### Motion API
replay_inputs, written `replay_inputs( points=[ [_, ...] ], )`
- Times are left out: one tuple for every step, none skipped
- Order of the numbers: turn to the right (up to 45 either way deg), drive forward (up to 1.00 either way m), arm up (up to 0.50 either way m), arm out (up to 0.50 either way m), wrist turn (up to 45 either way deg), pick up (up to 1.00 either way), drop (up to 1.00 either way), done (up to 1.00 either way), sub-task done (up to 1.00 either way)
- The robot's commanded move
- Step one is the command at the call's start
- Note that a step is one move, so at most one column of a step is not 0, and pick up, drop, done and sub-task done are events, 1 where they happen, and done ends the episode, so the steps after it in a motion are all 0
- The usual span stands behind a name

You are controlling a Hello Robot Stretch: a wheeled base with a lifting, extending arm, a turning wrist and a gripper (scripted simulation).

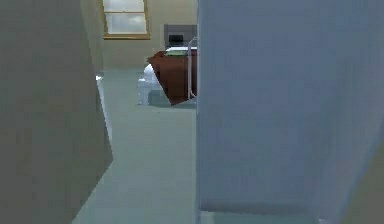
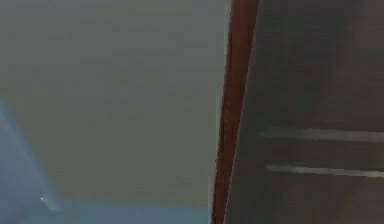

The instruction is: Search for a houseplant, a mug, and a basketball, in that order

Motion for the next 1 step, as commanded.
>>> replay_inputs(
  points=[
    [-24.0, 0.0, 0.0, 0.0, 0.0, 0.0, 0.0, 0.0, 0.0]
  ],
)
